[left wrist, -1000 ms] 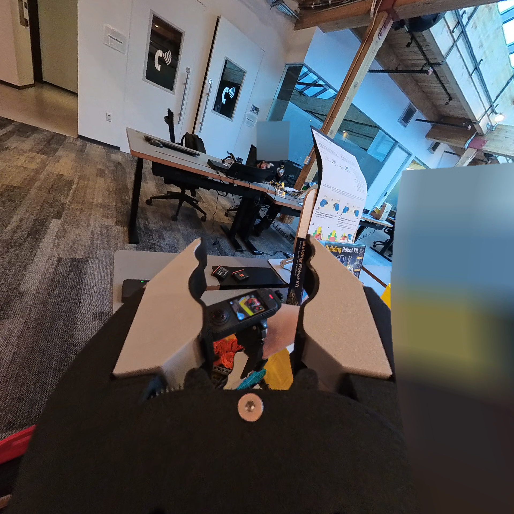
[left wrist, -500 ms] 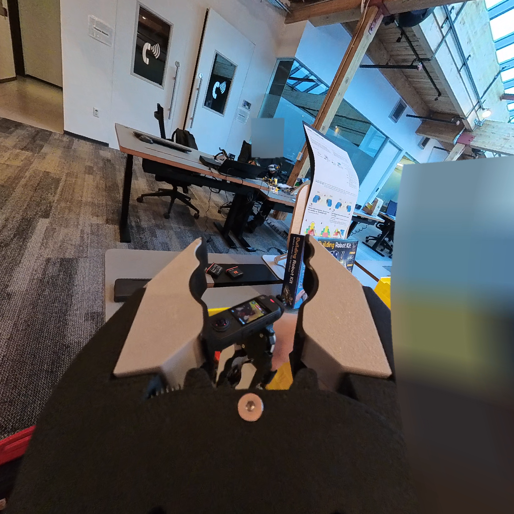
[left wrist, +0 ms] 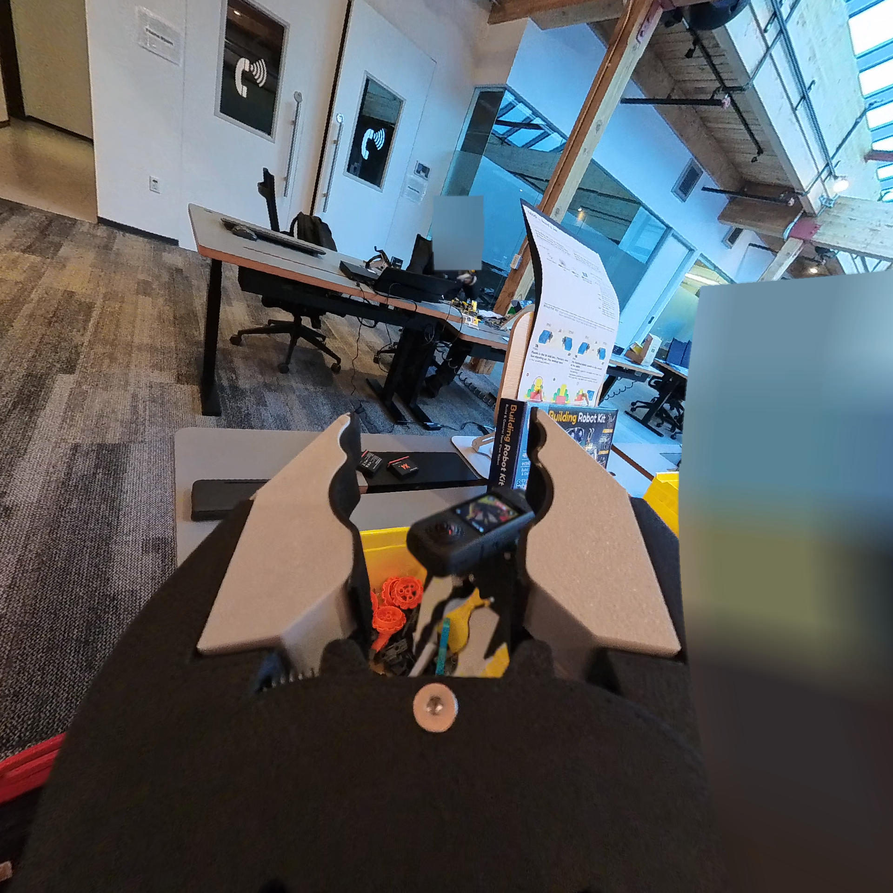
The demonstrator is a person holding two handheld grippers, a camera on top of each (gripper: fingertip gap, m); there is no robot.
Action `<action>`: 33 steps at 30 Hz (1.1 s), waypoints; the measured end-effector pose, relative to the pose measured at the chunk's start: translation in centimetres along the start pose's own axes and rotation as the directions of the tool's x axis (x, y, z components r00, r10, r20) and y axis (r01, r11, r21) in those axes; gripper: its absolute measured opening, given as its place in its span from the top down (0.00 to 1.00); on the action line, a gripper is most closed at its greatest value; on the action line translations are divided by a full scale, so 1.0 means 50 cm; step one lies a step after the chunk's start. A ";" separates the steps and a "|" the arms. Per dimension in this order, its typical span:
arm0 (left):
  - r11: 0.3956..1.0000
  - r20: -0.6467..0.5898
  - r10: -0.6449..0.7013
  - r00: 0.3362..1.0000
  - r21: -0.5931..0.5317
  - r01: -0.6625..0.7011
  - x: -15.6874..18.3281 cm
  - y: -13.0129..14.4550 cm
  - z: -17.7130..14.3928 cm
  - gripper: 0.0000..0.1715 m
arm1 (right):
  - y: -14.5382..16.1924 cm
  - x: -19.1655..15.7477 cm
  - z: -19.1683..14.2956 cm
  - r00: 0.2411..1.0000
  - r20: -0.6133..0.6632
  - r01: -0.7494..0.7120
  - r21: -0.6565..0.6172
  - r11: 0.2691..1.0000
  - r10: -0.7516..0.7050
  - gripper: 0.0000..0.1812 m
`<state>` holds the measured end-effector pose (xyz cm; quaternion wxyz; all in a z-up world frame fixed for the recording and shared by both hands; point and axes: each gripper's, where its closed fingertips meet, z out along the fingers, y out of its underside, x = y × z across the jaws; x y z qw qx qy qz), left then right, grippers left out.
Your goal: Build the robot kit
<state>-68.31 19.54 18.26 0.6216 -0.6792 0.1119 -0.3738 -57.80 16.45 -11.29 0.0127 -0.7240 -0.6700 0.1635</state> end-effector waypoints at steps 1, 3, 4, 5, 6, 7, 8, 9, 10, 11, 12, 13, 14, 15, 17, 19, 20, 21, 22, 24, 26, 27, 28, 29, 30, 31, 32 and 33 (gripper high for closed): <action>1.000 0.000 0.000 1.000 0.002 0.000 0.000 -0.001 -0.001 0.61 | -0.001 0.027 -0.015 0.999 -0.053 -0.002 0.007 1.000 0.002 0.74; 1.000 0.002 0.000 1.000 0.005 0.000 -0.001 -0.002 -0.002 0.61 | 0.007 0.097 -0.044 0.979 -0.202 0.005 -0.025 1.000 -0.010 0.73; 1.000 0.003 -0.001 1.000 0.008 0.001 -0.001 -0.003 -0.002 0.61 | 0.013 0.119 -0.053 0.972 -0.236 0.001 -0.051 0.999 -0.013 0.73; 1.000 0.004 -0.002 1.000 0.011 0.002 -0.002 -0.003 -0.003 0.62 | 0.021 0.135 -0.058 0.968 -0.249 -0.021 -0.085 0.996 -0.001 0.73; 1.000 0.005 -0.001 1.000 0.013 0.001 -0.002 -0.004 -0.003 0.61 | 0.030 0.145 -0.058 0.969 -0.248 -0.042 -0.127 0.991 0.009 0.73; 1.000 0.006 -0.001 1.000 0.015 0.001 -0.002 -0.005 -0.003 0.61 | 0.039 0.153 -0.055 0.969 -0.247 -0.051 -0.173 0.984 0.007 0.73; 1.000 0.007 -0.001 1.000 0.015 0.001 -0.002 -0.005 -0.003 0.61 | 0.048 0.165 -0.053 0.965 -0.264 -0.056 -0.222 0.974 -0.004 0.73; 1.000 0.007 -0.001 1.000 0.016 0.001 -0.002 -0.005 -0.004 0.61 | 0.055 0.178 -0.052 0.957 -0.288 -0.054 -0.268 0.962 -0.026 0.72; 1.000 0.008 -0.001 1.000 0.017 0.000 -0.002 -0.005 -0.004 0.61 | 0.063 0.188 -0.050 0.951 -0.303 -0.045 -0.313 0.949 -0.054 0.72; 1.000 0.008 0.000 1.000 0.019 0.000 -0.002 -0.006 -0.004 0.62 | 0.070 0.191 -0.045 0.952 -0.298 -0.035 -0.353 0.935 -0.076 0.72; 1.000 0.008 0.001 1.000 0.020 -0.001 -0.001 -0.006 -0.004 0.62 | 0.079 0.194 -0.041 0.952 -0.292 -0.030 -0.389 0.921 -0.093 0.72; 1.000 0.008 0.002 1.000 0.018 -0.002 0.000 -0.006 -0.003 0.61 | 0.087 0.200 -0.037 0.948 -0.295 -0.021 -0.423 0.906 -0.116 0.72; 1.000 0.009 0.003 1.000 0.015 -0.003 0.000 -0.005 -0.003 0.61 | 0.095 0.207 -0.033 0.943 -0.301 -0.013 -0.452 0.892 -0.139 0.73; 1.000 0.009 0.003 1.000 0.013 -0.003 0.000 -0.004 -0.002 0.61 | 0.103 0.212 -0.028 0.941 -0.302 -0.011 -0.477 0.879 -0.153 0.73; 1.000 0.008 0.004 1.000 0.012 -0.004 0.001 -0.004 -0.001 0.61 | 0.094 0.211 -0.019 0.944 -0.295 -0.004 -0.459 0.888 -0.149 0.75; 1.000 0.007 0.005 1.000 0.009 -0.005 0.002 -0.002 0.001 0.61 | 0.096 0.211 -0.012 0.942 -0.290 0.009 -0.475 0.880 -0.166 0.77; 1.000 0.006 0.005 1.000 0.008 -0.005 0.003 -0.002 0.001 0.61 | 0.094 0.209 -0.006 0.945 -0.282 0.012 -0.480 0.877 -0.167 0.79; 1.000 0.005 0.006 1.000 0.007 -0.006 0.004 -0.002 0.002 0.61 | 0.088 0.207 0.000 0.948 -0.272 0.020 -0.473 0.881 -0.168 0.79; 1.000 0.004 0.007 1.000 0.005 -0.007 0.004 -0.001 0.003 0.61 | 0.081 0.203 0.006 0.952 -0.258 0.028 -0.466 0.884 -0.166 0.80; 1.000 0.003 0.009 1.000 0.000 -0.009 0.005 0.001 0.004 0.61 | 0.064 0.190 0.024 0.966 -0.217 0.035 -0.434 0.900 -0.142 0.82; 1.000 0.001 0.008 1.000 -0.001 -0.008 0.006 0.001 0.005 0.61 | 0.046 0.183 0.032 0.970 -0.201 0.039 -0.414 0.909 -0.134 0.83; 1.000 0.000 0.007 1.000 0.001 -0.007 0.007 0.001 0.004 0.61 | 0.030 0.182 0.035 0.969 -0.202 0.054 -0.384 0.922 -0.141 0.83; 1.000 -0.002 0.007 1.000 0.002 -0.007 0.007 0.000 0.004 0.61 | 0.013 0.171 0.041 0.975 -0.179 0.066 -0.345 0.936 -0.135 0.85; 1.000 -0.002 0.008 1.000 0.002 -0.008 0.007 0.001 0.004 0.61 | -0.005 0.153 0.049 0.984 -0.139 0.069 -0.304 0.950 -0.116 0.88; 1.000 -0.002 0.009 1.000 0.002 -0.009 0.007 0.000 0.004 0.61 | -0.022 0.138 0.056 0.990 -0.104 0.068 -0.265 0.962 -0.099 0.89; 1.000 -0.002 0.008 1.000 0.002 -0.008 0.007 0.000 0.003 0.61 | -0.038 0.126 0.064 0.993 -0.080 0.063 -0.238 0.969 -0.085 0.89; 1.000 -0.003 0.008 1.000 0.002 -0.008 0.007 0.000 0.003 0.61 | -0.046 0.121 0.068 0.994 -0.072 0.065 -0.235 0.970 -0.084 0.90; 1.000 -0.004 0.007 1.000 0.003 -0.007 0.008 0.000 0.003 0.61 | -0.056 0.119 0.070 0.992 -0.075 0.080 -0.228 0.970 -0.100 0.89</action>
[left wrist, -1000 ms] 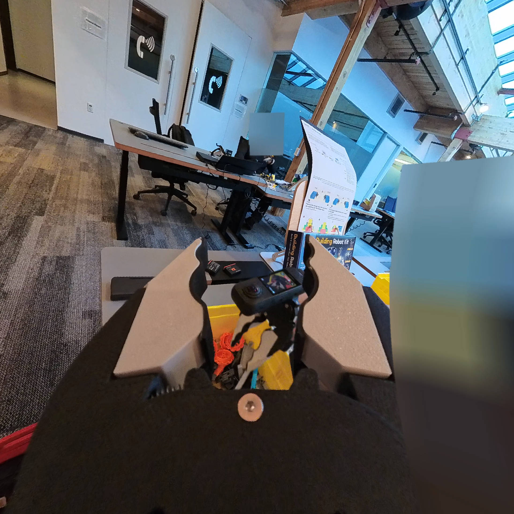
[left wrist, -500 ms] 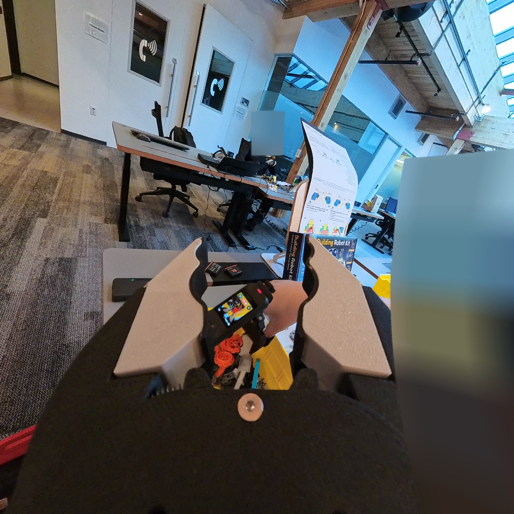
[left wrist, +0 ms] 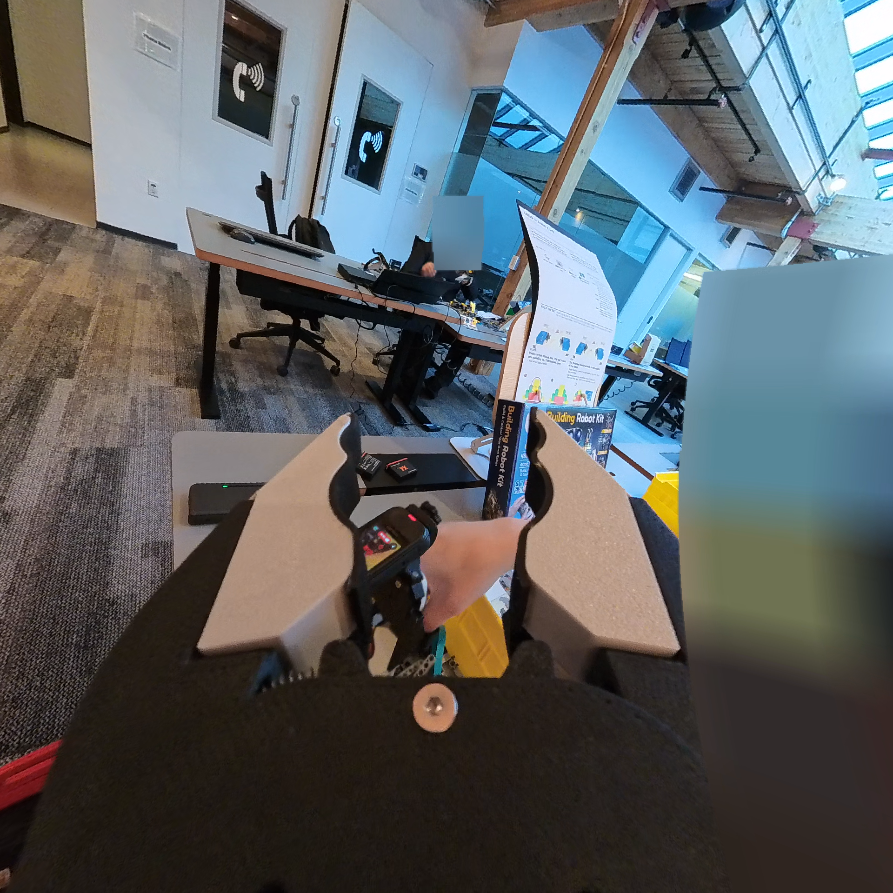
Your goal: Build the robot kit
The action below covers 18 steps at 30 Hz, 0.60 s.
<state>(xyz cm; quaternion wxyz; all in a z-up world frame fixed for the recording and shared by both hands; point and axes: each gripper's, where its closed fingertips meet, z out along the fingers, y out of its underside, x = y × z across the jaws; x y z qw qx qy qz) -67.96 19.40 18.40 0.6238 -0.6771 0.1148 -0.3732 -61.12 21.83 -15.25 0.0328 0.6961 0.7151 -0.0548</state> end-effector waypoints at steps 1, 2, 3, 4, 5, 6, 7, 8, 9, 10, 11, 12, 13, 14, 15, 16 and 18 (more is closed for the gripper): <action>1.000 0.000 0.000 1.000 0.002 0.000 0.000 -0.001 0.000 0.61 | -0.015 -0.005 -0.001 1.000 0.003 0.017 0.025 1.000 -0.017 0.89; 1.000 0.000 0.000 1.000 0.002 0.000 0.000 -0.001 -0.001 0.61 | -0.030 -0.013 -0.002 0.999 0.013 0.030 0.052 0.998 -0.031 0.90; 1.000 0.000 0.001 1.000 0.002 -0.001 0.000 -0.001 -0.001 0.62 | -0.042 -0.019 -0.004 0.999 0.014 0.045 0.072 0.996 -0.046 0.90; 1.000 0.000 0.000 1.000 0.002 0.000 0.000 -0.001 0.000 0.61 | -0.053 -0.023 -0.006 0.998 0.011 0.060 0.096 0.994 -0.061 0.89; 1.000 0.000 -0.001 1.000 0.001 0.001 0.000 0.000 0.000 0.61 | -0.066 -0.030 -0.010 0.997 0.020 0.067 0.131 0.989 -0.071 0.89; 1.000 -0.002 -0.001 1.000 -0.001 0.001 0.000 0.000 0.000 0.61 | -0.079 -0.041 -0.018 0.996 0.043 0.068 0.175 0.982 -0.077 0.88; 1.000 -0.002 -0.001 1.000 -0.004 0.001 0.000 0.001 0.001 0.61 | -0.092 -0.055 -0.027 0.993 0.081 0.062 0.219 0.974 -0.082 0.86; 1.000 -0.002 0.001 1.000 -0.005 -0.001 0.001 0.002 0.001 0.61 | -0.099 -0.065 -0.037 0.990 0.111 0.053 0.247 0.968 -0.082 0.85; 1.000 -0.002 0.002 1.000 -0.006 -0.002 0.001 0.002 0.002 0.62 | -0.099 -0.063 -0.044 0.991 0.108 0.045 0.253 0.966 -0.075 0.84; 1.000 -0.003 0.003 1.000 -0.006 -0.003 0.002 0.002 0.001 0.62 | -0.091 -0.057 -0.051 0.993 0.091 0.052 0.240 0.969 -0.076 0.82; 1.000 -0.004 0.003 1.000 -0.006 -0.003 0.002 0.002 0.001 0.62 | -0.078 -0.051 -0.057 0.993 0.073 0.071 0.221 0.973 -0.089 0.81; 1.000 -0.005 0.002 1.000 -0.005 -0.002 0.002 0.001 0.000 0.62 | -0.060 -0.047 -0.063 0.992 0.063 0.094 0.197 0.976 -0.108 0.79; 1.000 -0.005 0.001 1.000 -0.004 -0.001 0.002 0.001 -0.001 0.62 | -0.040 -0.047 -0.069 0.989 0.067 0.122 0.175 0.977 -0.135 0.75; 1.000 -0.005 0.000 1.000 -0.002 0.000 0.001 0.000 -0.001 0.62 | -0.016 -0.050 -0.073 0.983 0.082 0.150 0.154 0.977 -0.164 0.72; 1.000 -0.005 -0.001 1.000 0.001 0.001 0.001 -0.001 -0.002 0.62 | 0.012 -0.053 -0.074 0.977 0.094 0.178 0.121 0.976 -0.190 0.70; 1.000 -0.006 -0.002 1.000 0.003 0.002 0.001 -0.002 -0.003 0.62 | 0.043 -0.052 -0.072 0.973 0.095 0.204 0.076 0.976 -0.211 0.68; 1.000 -0.006 -0.002 1.000 0.004 0.002 0.001 -0.002 -0.003 0.62 | 0.100 -0.049 -0.059 0.965 0.094 0.249 -0.017 0.968 -0.246 0.66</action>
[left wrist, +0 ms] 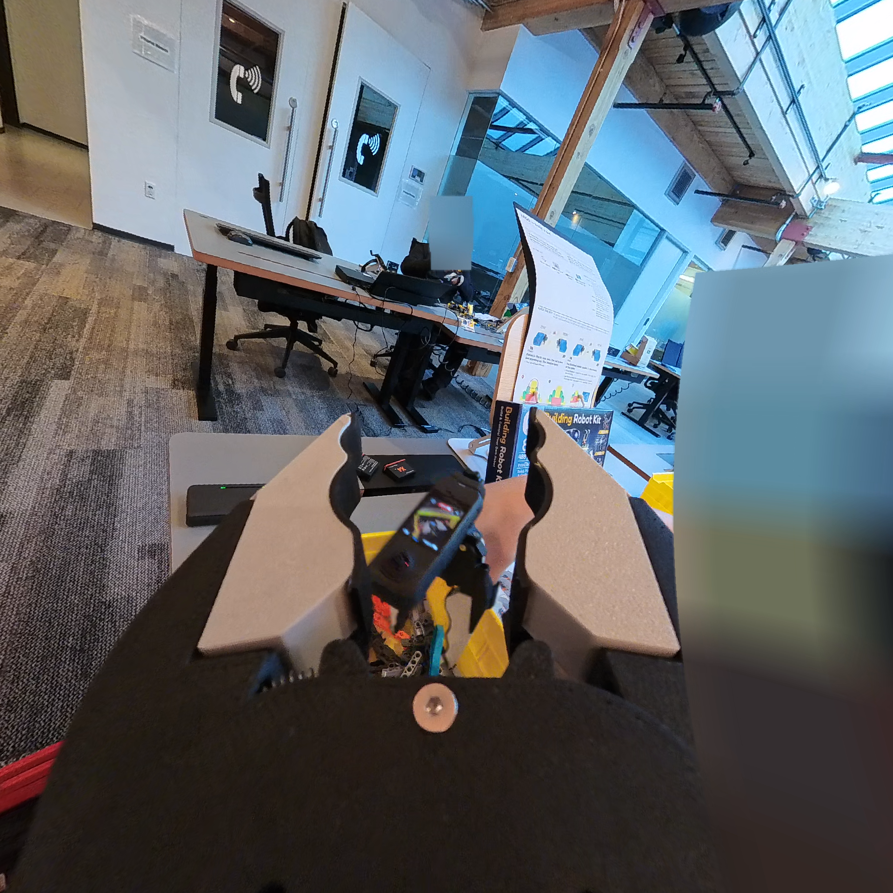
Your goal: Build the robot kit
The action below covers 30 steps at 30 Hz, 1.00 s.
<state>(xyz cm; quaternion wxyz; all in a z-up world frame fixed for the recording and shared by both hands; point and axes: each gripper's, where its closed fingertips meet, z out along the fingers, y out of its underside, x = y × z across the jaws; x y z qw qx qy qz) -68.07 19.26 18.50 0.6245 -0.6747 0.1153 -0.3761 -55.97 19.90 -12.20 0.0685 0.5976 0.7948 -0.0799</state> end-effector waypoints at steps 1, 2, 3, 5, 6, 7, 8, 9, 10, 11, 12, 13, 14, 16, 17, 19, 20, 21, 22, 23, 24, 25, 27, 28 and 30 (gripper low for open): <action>1.000 0.000 0.001 1.000 0.000 -0.001 0.001 0.000 0.000 0.62 | 0.015 -0.004 0.009 1.000 -0.001 0.010 -0.026 1.000 -0.010 0.65; 1.000 0.000 0.002 1.000 -0.001 -0.002 0.001 0.000 0.001 0.62 | 0.024 -0.005 0.019 1.000 -0.005 0.009 -0.044 0.999 -0.009 0.65; 1.000 0.000 0.004 1.000 -0.003 -0.004 0.002 0.001 0.002 0.62 | 0.027 -0.005 0.031 1.000 -0.010 0.000 -0.060 0.998 0.000 0.66; 1.000 0.000 0.007 1.000 -0.010 -0.007 0.004 0.004 0.004 0.62 | 0.027 -0.006 0.053 1.000 -0.020 0.000 -0.095 0.995 -0.002 0.67; 1.000 0.000 0.008 1.000 -0.014 -0.008 0.004 0.005 0.006 0.62 | 0.029 -0.005 0.064 0.999 -0.029 0.011 -0.124 0.992 -0.015 0.67; 1.000 -0.001 0.008 1.000 -0.016 -0.008 0.004 0.006 0.007 0.62 | 0.027 -0.010 0.072 1.000 -0.011 0.009 -0.147 0.989 -0.011 0.68; 1.000 -0.002 0.008 1.000 -0.018 -0.008 0.004 0.006 0.008 0.62 | 0.021 -0.018 0.073 1.000 0.022 -0.003 -0.155 0.988 0.007 0.73; 1.000 -0.003 0.007 1.000 -0.019 -0.007 0.004 0.007 0.008 0.62 | 0.014 -0.021 0.072 0.999 0.042 -0.004 -0.152 0.988 0.011 0.78; 1.000 -0.004 0.006 1.000 -0.020 -0.006 0.004 0.007 0.009 0.62 | 0.000 -0.020 0.071 0.999 0.048 0.000 -0.126 0.992 0.006 0.80; 1.000 -0.005 0.005 1.000 -0.020 -0.005 0.005 0.007 0.009 0.62 | -0.016 -0.017 0.068 0.999 0.047 0.006 -0.090 0.996 -0.002 0.85; 1.000 -0.006 0.006 1.000 -0.022 -0.006 0.005 0.008 0.009 0.62 | -0.035 -0.009 0.064 1.000 0.031 0.002 -0.044 0.999 -0.001 0.89; 1.000 -0.007 0.006 1.000 -0.023 -0.006 0.006 0.008 0.010 0.62 | -0.055 0.007 0.060 1.000 -0.011 -0.001 0.001 1.000 0.001 0.92; 1.000 -0.008 0.007 1.000 -0.023 -0.007 0.007 0.008 0.010 0.62 | -0.070 0.021 0.056 0.999 -0.042 -0.003 0.032 0.999 0.005 0.91; 1.000 -0.008 0.008 1.000 -0.022 -0.008 0.008 0.008 0.009 0.62 | -0.106 0.037 0.049 0.997 -0.081 0.013 0.105 0.994 -0.005 0.91; 1.000 -0.009 0.009 1.000 -0.022 -0.009 0.008 0.008 0.009 0.62 | -0.123 0.045 0.045 0.994 -0.106 0.021 0.139 0.990 -0.006 0.91; 1.000 -0.007 0.009 1.000 -0.022 -0.009 0.008 0.008 0.009 0.62 | -0.144 0.056 0.038 0.990 -0.143 0.031 0.162 0.986 -0.008 0.91; 1.000 -0.007 0.008 1.000 -0.022 -0.008 0.007 0.008 0.009 0.62 | -0.150 0.058 0.037 0.988 -0.154 0.042 0.165 0.985 -0.016 0.91; 1.000 -0.009 0.006 1.000 -0.023 -0.006 0.007 0.008 0.010 0.62 | -0.153 0.060 0.036 0.986 -0.163 0.046 0.162 0.986 -0.019 0.91; 1.000 -0.010 0.005 1.000 -0.025 -0.005 0.007 0.009 0.010 0.62 | -0.154 0.061 0.036 0.986 -0.164 0.039 0.158 0.987 -0.013 0.90; 1.000 -0.009 0.006 1.000 -0.027 -0.006 0.007 0.009 0.010 0.62 | -0.153 0.061 0.036 0.987 -0.161 0.029 0.151 0.988 -0.005 0.87; 1.000 -0.009 0.007 1.000 -0.027 -0.007 0.007 0.009 0.010 0.62 | -0.149 0.060 0.034 0.988 -0.157 0.025 0.141 0.990 -0.003 0.82; 1.000 -0.010 0.007 1.000 -0.027 -0.007 0.008 0.009 0.010 0.62 | -0.143 0.059 0.030 0.987 -0.159 0.028 0.132 0.991 -0.007 0.81; 1.000 -0.012 0.007 1.000 -0.027 -0.007 0.009 0.009 0.009 0.62 | -0.131 0.062 0.014 0.982 -0.186 0.038 0.126 0.991 -0.014 0.78; 1.000 -0.012 0.007 1.000 -0.026 -0.007 0.009 0.009 0.009 0.62 | -0.123 0.060 0.002 0.981 -0.193 0.039 0.130 0.991 -0.013 0.77; 1.000 -0.014 0.006 1.000 -0.024 -0.006 0.009 0.008 0.008 0.62 | -0.098 0.047 -0.016 0.986 -0.166 0.009 0.119 0.993 0.011 0.71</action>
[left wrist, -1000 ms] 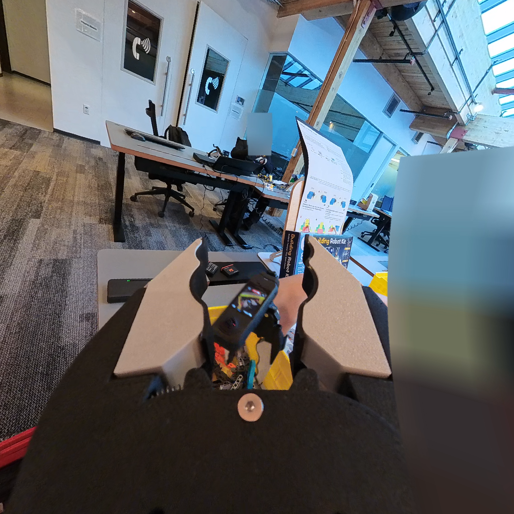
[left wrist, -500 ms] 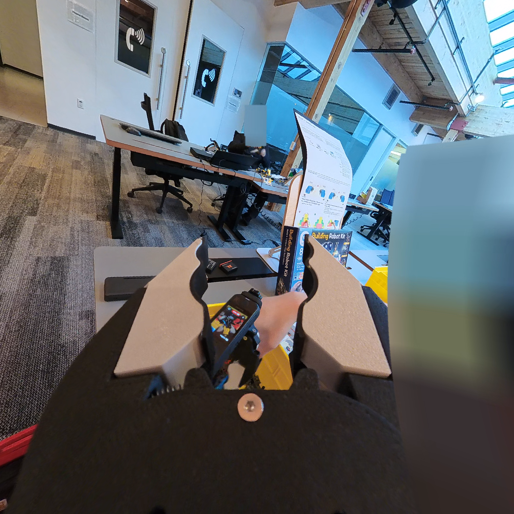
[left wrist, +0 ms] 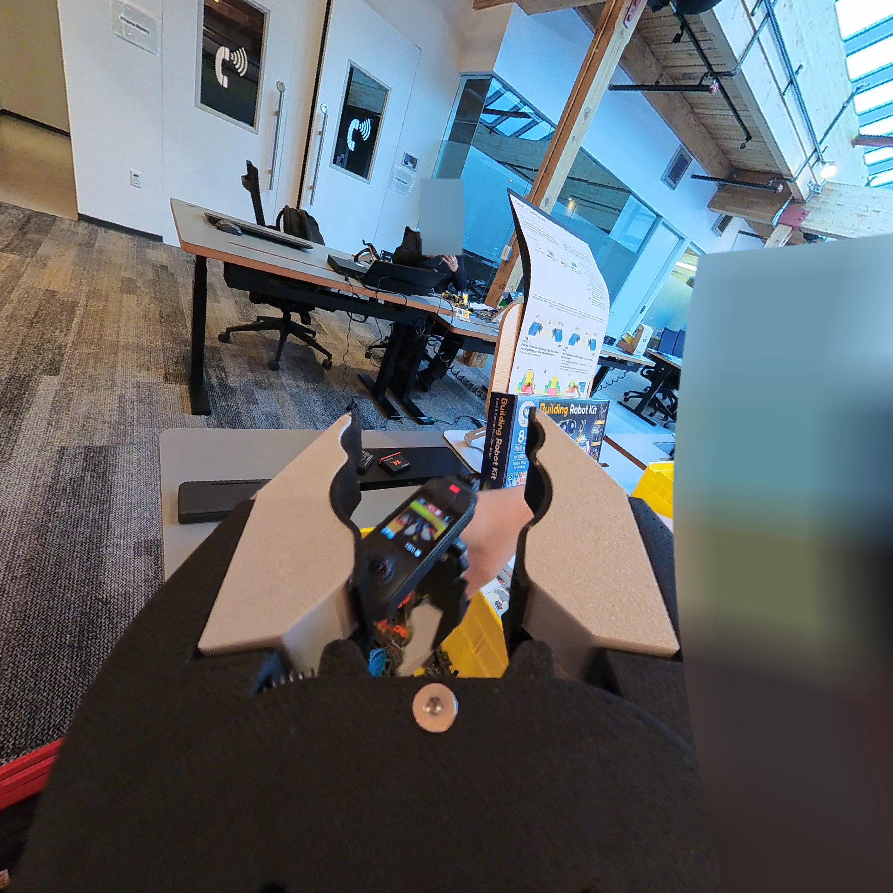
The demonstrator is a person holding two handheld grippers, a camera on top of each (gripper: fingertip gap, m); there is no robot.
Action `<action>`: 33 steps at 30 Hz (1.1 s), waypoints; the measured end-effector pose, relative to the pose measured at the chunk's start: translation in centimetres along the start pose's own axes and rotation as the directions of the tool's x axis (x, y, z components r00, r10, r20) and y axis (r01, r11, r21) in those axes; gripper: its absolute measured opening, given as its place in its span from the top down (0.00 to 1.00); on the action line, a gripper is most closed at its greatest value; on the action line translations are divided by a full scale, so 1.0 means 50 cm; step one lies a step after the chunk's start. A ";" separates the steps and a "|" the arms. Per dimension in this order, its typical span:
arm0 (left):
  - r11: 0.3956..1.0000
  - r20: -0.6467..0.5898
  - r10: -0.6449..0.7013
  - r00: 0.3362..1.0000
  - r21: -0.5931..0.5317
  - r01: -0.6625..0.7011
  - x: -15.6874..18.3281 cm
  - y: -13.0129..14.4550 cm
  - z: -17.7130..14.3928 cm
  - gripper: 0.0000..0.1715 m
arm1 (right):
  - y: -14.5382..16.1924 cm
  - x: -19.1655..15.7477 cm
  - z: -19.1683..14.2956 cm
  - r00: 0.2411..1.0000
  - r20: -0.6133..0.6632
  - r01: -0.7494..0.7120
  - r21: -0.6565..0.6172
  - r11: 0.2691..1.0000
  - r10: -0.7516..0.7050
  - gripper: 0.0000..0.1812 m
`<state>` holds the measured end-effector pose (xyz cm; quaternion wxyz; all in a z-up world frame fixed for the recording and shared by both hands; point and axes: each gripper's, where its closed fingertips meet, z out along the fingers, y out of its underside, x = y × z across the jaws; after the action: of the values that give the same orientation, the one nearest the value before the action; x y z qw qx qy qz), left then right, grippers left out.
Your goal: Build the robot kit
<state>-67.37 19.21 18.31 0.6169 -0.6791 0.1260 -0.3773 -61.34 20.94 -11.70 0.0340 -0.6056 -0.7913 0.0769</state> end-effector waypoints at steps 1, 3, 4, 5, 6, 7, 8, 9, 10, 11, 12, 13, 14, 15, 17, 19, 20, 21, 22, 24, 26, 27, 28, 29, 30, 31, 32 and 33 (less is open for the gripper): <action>1.000 0.000 -0.001 1.000 0.001 0.001 0.000 0.000 0.000 0.62 | 0.017 -0.009 -0.009 1.000 0.020 -0.014 -0.026 1.000 0.014 0.67; 1.000 -0.004 -0.002 1.000 0.003 0.002 0.001 -0.001 0.000 0.62 | 0.056 -0.030 -0.020 0.998 0.065 -0.021 -0.086 0.996 0.026 0.65; 1.000 -0.006 -0.001 1.000 0.001 0.001 0.002 0.000 0.001 0.62 | 0.074 -0.044 -0.020 0.995 0.090 -0.019 -0.120 0.993 0.030 0.66; 1.000 -0.007 0.001 1.000 -0.002 -0.001 0.004 0.001 0.002 0.62 | 0.091 -0.057 -0.015 0.994 0.109 -0.014 -0.159 0.987 0.032 0.66; 1.000 -0.007 0.003 1.000 -0.005 -0.003 0.005 0.002 0.003 0.62 | 0.108 -0.066 -0.007 0.993 0.112 0.003 -0.202 0.979 0.020 0.67; 1.000 -0.007 0.005 1.000 -0.006 -0.005 0.005 0.003 0.004 0.62 | 0.120 -0.070 0.003 0.995 0.104 0.029 -0.231 0.973 -0.005 0.69; 1.000 -0.008 0.006 1.000 -0.009 -0.006 0.006 0.003 0.005 0.62 | 0.126 -0.077 0.015 0.994 0.108 0.048 -0.251 0.967 -0.021 0.71; 1.000 -0.008 0.006 1.000 -0.011 -0.007 0.007 0.004 0.005 0.62 | 0.124 -0.088 0.026 0.992 0.126 0.057 -0.255 0.965 -0.025 0.76; 1.000 -0.007 0.007 1.000 -0.012 -0.007 0.006 0.005 0.006 0.62 | 0.117 -0.098 0.036 0.989 0.143 0.070 -0.241 0.968 -0.036 0.77; 1.000 -0.007 0.006 1.000 -0.012 -0.006 0.006 0.004 0.006 0.62 | 0.110 -0.105 0.047 0.987 0.151 0.089 -0.235 0.968 -0.054 0.78; 1.000 -0.007 0.005 1.000 -0.010 -0.005 0.005 0.004 0.005 0.62 | 0.104 -0.112 0.055 0.984 0.168 0.105 -0.230 0.967 -0.067 0.78; 1.000 -0.007 0.004 1.000 -0.009 -0.004 0.005 0.003 0.005 0.62 | 0.089 -0.119 0.062 0.982 0.179 0.103 -0.207 0.973 -0.065 0.79; 1.000 -0.006 0.004 1.000 -0.007 -0.004 0.005 0.003 0.005 0.62 | 0.074 -0.119 0.068 0.982 0.171 0.115 -0.183 0.976 -0.084 0.81; 1.000 -0.007 0.004 1.000 -0.006 -0.004 0.005 0.003 0.005 0.62 | 0.059 -0.120 0.071 0.981 0.164 0.129 -0.159 0.979 -0.102 0.82; 1.000 -0.008 0.007 1.000 -0.011 -0.007 0.007 0.004 0.006 0.62 | 0.016 -0.119 0.070 0.980 0.143 0.150 -0.074 0.986 -0.139 0.85; 1.000 -0.007 0.009 1.000 -0.014 -0.009 0.008 0.005 0.008 0.62 | -0.029 -0.133 0.063 0.975 0.170 0.143 0.010 0.990 -0.142 0.88; 1.000 -0.008 0.009 1.000 -0.016 -0.009 0.008 0.006 0.008 0.62 | -0.049 -0.134 0.059 0.975 0.165 0.142 0.038 0.989 -0.146 0.88; 1.000 -0.008 0.009 1.000 -0.018 -0.009 0.008 0.007 0.009 0.62 | -0.063 -0.132 0.058 0.976 0.154 0.147 0.047 0.988 -0.153 0.89; 1.000 -0.009 0.008 1.000 -0.019 -0.008 0.008 0.007 0.009 0.62 | -0.071 -0.130 0.058 0.977 0.144 0.156 0.043 0.987 -0.160 0.90; 1.000 -0.010 0.008 1.000 -0.019 -0.008 0.008 0.008 0.009 0.62 | -0.087 -0.133 0.059 0.976 0.144 0.162 0.043 0.986 -0.166 0.89; 1.000 -0.011 0.008 1.000 -0.017 -0.008 0.008 0.007 0.008 0.62 | -0.106 -0.143 0.059 0.972 0.164 0.158 0.072 0.985 -0.168 0.88; 1.000 -0.011 0.007 1.000 -0.017 -0.007 0.008 0.007 0.008 0.62 | -0.113 -0.148 0.059 0.971 0.173 0.154 0.088 0.984 -0.167 0.87; 1.000 -0.012 0.006 1.000 -0.016 -0.006 0.008 0.007 0.008 0.62 | -0.115 -0.151 0.058 0.970 0.177 0.151 0.091 0.984 -0.165 0.86; 1.000 -0.013 0.006 1.000 -0.016 -0.006 0.008 0.006 0.007 0.62 | -0.112 -0.150 0.057 0.971 0.172 0.153 0.085 0.985 -0.166 0.85; 1.000 -0.013 0.006 1.000 -0.014 -0.006 0.008 0.006 0.006 0.62 | -0.105 -0.147 0.055 0.972 0.163 0.158 0.075 0.985 -0.168 0.84; 1.000 -0.014 0.005 1.000 -0.012 -0.006 0.009 0.005 0.006 0.62 | -0.095 -0.143 0.051 0.973 0.155 0.160 0.065 0.985 -0.169 0.83; 1.000 -0.015 0.005 1.000 -0.011 -0.005 0.009 0.005 0.005 0.62 | -0.085 -0.135 0.046 0.976 0.141 0.157 0.056 0.986 -0.164 0.81; 1.000 -0.015 0.005 1.000 -0.009 -0.005 0.009 0.004 0.004 0.62 | -0.074 -0.125 0.039 0.980 0.125 0.149 0.049 0.988 -0.154 0.80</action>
<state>-66.88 19.04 18.29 0.6136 -0.6788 0.1341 -0.3804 -63.50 13.82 -12.75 0.0009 -0.5366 -0.8340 0.1285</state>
